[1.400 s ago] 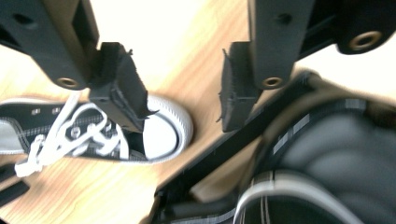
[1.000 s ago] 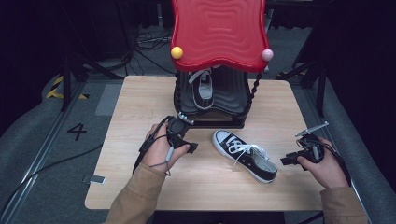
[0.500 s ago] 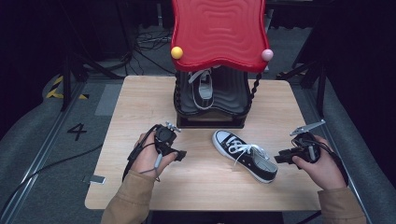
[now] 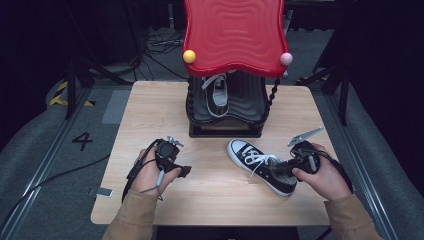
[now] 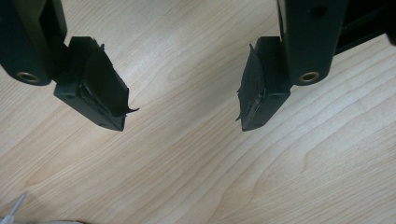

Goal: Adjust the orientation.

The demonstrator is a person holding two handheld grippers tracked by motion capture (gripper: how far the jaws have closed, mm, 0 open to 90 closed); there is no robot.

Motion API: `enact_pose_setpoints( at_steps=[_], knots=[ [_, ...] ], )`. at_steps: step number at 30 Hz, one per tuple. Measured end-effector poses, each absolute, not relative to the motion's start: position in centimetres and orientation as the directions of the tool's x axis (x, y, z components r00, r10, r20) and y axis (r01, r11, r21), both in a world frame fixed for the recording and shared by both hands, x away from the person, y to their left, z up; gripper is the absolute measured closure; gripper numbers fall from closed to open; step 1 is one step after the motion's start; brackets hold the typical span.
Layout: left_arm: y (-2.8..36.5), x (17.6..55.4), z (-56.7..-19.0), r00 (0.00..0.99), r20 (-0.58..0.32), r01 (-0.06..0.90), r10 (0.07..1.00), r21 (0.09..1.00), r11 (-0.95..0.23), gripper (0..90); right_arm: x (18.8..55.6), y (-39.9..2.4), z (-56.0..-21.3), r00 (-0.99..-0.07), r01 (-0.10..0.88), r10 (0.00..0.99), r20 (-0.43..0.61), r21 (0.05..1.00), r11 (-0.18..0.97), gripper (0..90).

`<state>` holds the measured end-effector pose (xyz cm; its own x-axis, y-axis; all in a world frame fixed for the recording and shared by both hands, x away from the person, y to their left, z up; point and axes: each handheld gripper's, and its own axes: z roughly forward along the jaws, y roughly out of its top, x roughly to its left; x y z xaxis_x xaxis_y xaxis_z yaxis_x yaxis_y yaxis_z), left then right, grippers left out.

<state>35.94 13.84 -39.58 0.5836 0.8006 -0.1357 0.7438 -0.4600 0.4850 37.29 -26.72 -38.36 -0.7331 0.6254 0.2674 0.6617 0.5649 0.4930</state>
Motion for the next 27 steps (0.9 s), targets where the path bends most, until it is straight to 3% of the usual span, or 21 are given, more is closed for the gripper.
enact_pose_setpoints(
  at_steps=[9, 17, 27],
  knots=[
    [14.0, 35.9, -39.9, 0.58, -0.136, 0.747, 0.803, 0.48, -0.459, 33.3, 37.9, -24.4, -40.8, -0.744, 0.657, 0.622, 0.243, 0.432, 0.618, 69.3],
    [14.0, 35.9, -40.0, 0.583, -0.137, 0.746, 0.801, 0.479, -0.462, 33.1, 38.1, -23.1, -42.5, -0.745, 0.659, 0.63, 0.219, 0.388, 0.645, 75.9],
    [14.0, 36.4, -40.2, 0.603, -0.141, 0.74, 0.785, 0.469, -0.483, 32.7, 38.5, -21.9, -43.2, -0.764, 0.629, 0.624, 0.166, 0.405, 0.663, 83.1]
  ],
)
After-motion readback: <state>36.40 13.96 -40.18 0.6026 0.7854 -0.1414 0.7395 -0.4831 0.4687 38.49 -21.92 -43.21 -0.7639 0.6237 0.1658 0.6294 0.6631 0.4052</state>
